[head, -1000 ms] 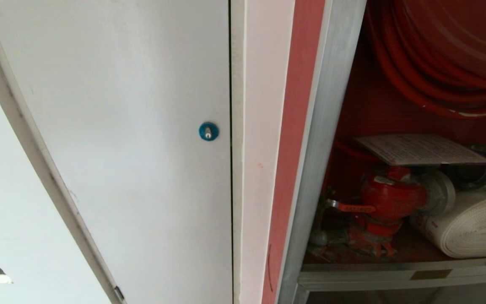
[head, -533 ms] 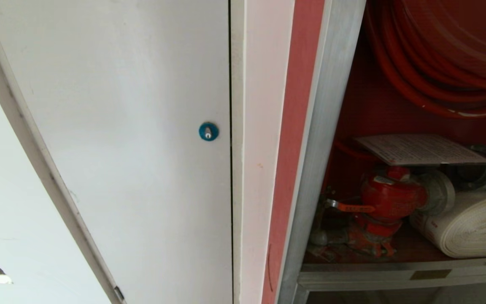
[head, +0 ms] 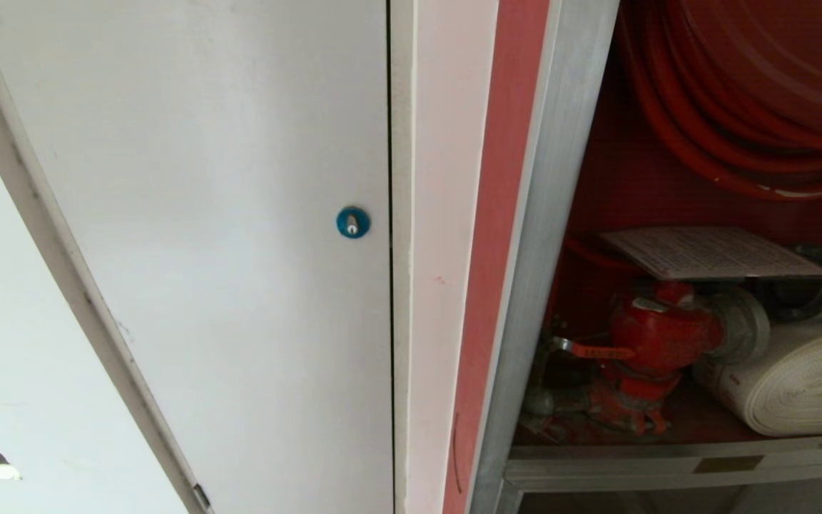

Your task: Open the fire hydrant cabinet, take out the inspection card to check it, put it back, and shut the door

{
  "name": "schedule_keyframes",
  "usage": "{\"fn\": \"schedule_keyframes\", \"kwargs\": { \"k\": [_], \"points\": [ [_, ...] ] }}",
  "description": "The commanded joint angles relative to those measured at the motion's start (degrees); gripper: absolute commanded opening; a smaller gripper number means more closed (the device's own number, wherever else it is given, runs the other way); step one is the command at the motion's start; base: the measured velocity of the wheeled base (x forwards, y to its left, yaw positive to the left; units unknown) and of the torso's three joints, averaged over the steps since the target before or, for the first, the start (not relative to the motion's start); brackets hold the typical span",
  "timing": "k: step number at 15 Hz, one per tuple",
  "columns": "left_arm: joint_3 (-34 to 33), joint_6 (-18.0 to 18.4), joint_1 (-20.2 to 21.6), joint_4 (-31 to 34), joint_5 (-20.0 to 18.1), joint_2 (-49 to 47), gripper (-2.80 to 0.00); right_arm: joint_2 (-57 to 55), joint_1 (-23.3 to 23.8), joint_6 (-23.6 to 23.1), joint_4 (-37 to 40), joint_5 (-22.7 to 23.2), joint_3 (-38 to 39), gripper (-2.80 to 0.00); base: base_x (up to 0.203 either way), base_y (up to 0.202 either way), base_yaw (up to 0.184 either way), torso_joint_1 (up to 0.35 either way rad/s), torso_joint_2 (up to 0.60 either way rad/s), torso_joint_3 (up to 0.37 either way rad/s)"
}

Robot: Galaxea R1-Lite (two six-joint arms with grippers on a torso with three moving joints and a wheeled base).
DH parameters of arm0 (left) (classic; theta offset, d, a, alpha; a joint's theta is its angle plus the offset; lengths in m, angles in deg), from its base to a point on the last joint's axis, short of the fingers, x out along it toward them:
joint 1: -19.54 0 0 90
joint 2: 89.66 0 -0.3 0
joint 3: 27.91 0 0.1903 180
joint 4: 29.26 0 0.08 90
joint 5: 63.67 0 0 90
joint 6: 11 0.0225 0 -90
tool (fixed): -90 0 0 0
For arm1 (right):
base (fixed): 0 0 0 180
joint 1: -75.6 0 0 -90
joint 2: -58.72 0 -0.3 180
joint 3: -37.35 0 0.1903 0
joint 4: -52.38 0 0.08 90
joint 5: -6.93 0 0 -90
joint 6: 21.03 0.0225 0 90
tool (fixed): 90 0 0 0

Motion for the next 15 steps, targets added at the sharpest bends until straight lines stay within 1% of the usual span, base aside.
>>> {"fn": "schedule_keyframes", "kwargs": {
  "k": [1,3,4,6,8,9,11,13,15],
  "points": [
    [-0.35,0.0,0.02,-0.03,0.0,-0.05,-2.8,0.18,-0.24,10.0,5.49,2.67,-2.02,-2.8,0.0,0.0,0.0,0.0,0.0,0.0],
    [-0.35,0.0,0.02,-0.02,0.0,0.01,-2.8,0.75,-1.27,18.97,7.09,7.15,-2.3,-2.8,0.0,0.0,0.0,0.0,0.0,0.0],
    [-0.35,0.0,0.06,-0.02,0.0,-0.02,-2.8,1.05,-2.32,24.68,7.34,9.93,-2.25,-2.8,0.0,0.0,0.0,0.0,0.0,0.0],
    [-0.35,0.0,0.02,-0.02,0.0,-0.07,-2.8,1.53,-3.16,33.81,7.53,15.49,-2.17,-2.8,0.0,0.0,0.0,0.0,0.0,0.0],
    [-0.35,0.0,0.02,-0.02,0.0,0.0,-2.8,2.08,-3.82,41.71,7.48,20.69,-2.44,-2.8,0.0,0.0,0.0,0.0,0.0,0.0],
    [-0.35,0.0,0.02,-0.02,0.0,0.01,-2.8,2.56,-4.71,44.8,7.48,21.92,-2.44,-2.8,0.0,0.0,0.0,0.0,0.0,0.0],
    [-0.35,0.0,0.02,-0.02,0.0,-0.07,-2.8,3.9,-6.18,47.79,7.41,22.79,-2.43,-2.8,0.0,0.0,0.0,0.0,0.0,0.0],
    [-0.35,0.0,0.02,-0.02,0.0,0.01,-2.8,5.65,-8.21,49.78,7.36,22.92,-2.56,-2.8,0.0,0.0,0.0,0.0,0.0,0.0],
    [-0.35,0.0,0.02,-0.02,0.0,0.01,-2.8,7.54,-8.76,51.09,7.57,22.92,-2.51,-2.8,0.0,0.0,0.0,0.0,0.0,0.0]
  ]
}}
